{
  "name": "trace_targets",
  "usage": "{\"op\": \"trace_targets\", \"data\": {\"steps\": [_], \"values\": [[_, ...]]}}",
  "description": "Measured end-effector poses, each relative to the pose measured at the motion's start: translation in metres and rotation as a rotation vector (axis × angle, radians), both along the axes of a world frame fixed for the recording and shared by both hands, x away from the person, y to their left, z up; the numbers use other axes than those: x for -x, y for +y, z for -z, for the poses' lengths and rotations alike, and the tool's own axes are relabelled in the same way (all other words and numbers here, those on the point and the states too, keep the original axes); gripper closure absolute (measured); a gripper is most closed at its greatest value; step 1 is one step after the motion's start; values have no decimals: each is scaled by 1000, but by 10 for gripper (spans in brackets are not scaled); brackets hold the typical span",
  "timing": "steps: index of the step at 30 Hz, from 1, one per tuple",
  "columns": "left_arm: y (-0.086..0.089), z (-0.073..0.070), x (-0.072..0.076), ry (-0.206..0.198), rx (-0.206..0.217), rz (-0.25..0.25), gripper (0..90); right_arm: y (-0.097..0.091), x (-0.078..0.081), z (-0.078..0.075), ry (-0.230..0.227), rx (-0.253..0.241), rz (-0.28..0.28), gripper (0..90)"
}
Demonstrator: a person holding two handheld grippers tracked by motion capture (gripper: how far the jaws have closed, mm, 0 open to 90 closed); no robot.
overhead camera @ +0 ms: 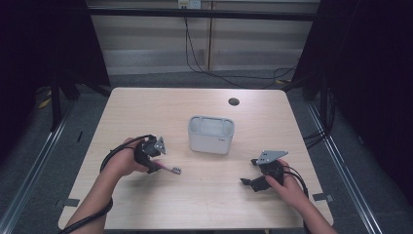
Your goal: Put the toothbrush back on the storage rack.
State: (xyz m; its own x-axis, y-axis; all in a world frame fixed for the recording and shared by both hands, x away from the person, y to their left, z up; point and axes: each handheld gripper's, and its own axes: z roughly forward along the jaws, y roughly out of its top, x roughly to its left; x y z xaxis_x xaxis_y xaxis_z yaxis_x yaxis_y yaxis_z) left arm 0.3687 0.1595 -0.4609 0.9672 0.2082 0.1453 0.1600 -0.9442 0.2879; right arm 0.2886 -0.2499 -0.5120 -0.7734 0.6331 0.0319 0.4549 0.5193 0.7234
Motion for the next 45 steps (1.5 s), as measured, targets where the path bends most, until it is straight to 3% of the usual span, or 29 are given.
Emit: {"op": "trace_targets", "data": {"steps": [4,16,26,27,29,31,34,36,45], "values": [[-4,-1,0,12,15,12,481,0,0,0,0,0,0,123],[-12,6,2,69,-15,64,550,0,0,0,0,0,0,123],[-22,5,10,150,-58,49,749,0,0,0,0,0,-1,123],[-24,5,11,165,-66,34,778,0,0,0,0,0,-1,123],[-25,5,12,203,-46,-9,794,0,0,0,0,0,-1,123],[-25,6,12,224,-24,-52,797,0,0,0,0,0,-1,123],[-25,5,12,240,-25,-96,799,0,0,0,0,0,-1,123],[-25,6,12,270,10,-149,801,0,0,0,0,0,-1,123],[-23,0,11,290,52,-216,805,0,0,0,0,0,-2,123]]}}
